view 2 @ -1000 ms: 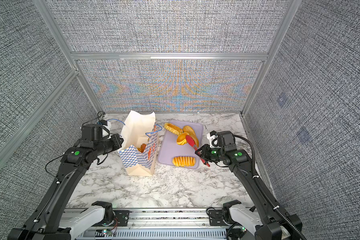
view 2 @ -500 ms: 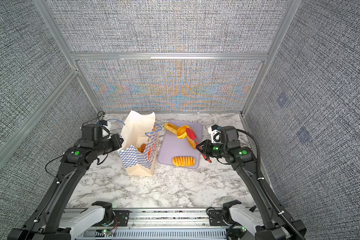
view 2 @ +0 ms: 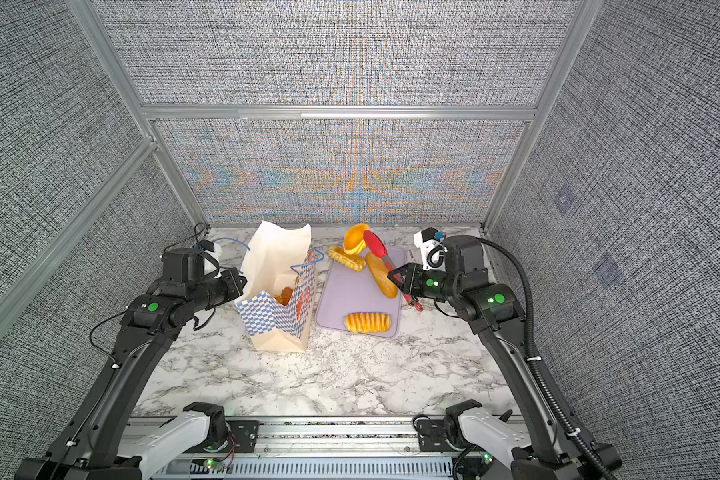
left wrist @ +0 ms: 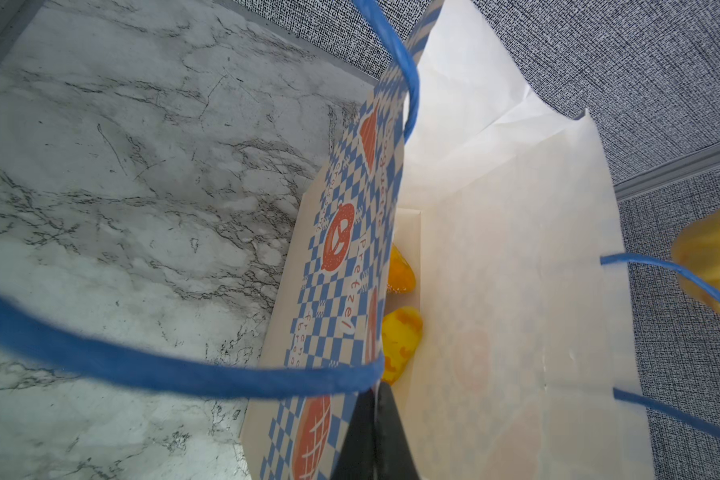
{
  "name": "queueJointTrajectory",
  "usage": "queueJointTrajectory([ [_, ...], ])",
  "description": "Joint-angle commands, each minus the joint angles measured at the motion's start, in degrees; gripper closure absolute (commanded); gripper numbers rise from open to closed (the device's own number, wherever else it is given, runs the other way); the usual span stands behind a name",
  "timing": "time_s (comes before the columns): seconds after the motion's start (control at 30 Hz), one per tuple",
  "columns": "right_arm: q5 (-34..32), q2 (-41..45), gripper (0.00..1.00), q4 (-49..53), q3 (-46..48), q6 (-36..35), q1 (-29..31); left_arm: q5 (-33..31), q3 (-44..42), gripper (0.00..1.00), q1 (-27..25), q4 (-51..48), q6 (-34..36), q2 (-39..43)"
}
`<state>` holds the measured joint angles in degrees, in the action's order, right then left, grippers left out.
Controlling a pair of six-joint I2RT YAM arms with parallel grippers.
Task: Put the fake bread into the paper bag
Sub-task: 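Lift the yellow scalloped tart with the tongs up off the tray, then carry the tart over the checkered bag and open the tongs inside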
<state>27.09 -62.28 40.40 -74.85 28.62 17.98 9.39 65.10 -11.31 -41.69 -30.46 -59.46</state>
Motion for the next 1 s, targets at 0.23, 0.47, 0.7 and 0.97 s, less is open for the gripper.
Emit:
queueJointTrajectory([
  [0.23,1.1,-5.0,0.75,-6.0,-9.0,-0.5,5.9,-0.1,0.1,0.98,0.0,0.7,-0.2,0.2],
  [0.47,0.9,-8.8,0.75,-7.4,-14.2,-0.6,10.9,-0.1,0.1,0.98,0.1,0.7,-0.2,0.3],
  [0.7,0.8,-13.1,0.75,-7.5,-18.4,-1.1,15.5,-0.2,0.0,0.98,0.0,0.8,-0.1,0.3],
  [0.97,-0.3,-18.1,0.75,-6.5,-23.6,-1.9,20.1,0.0,-0.1,0.98,0.0,0.9,-0.1,0.1],
])
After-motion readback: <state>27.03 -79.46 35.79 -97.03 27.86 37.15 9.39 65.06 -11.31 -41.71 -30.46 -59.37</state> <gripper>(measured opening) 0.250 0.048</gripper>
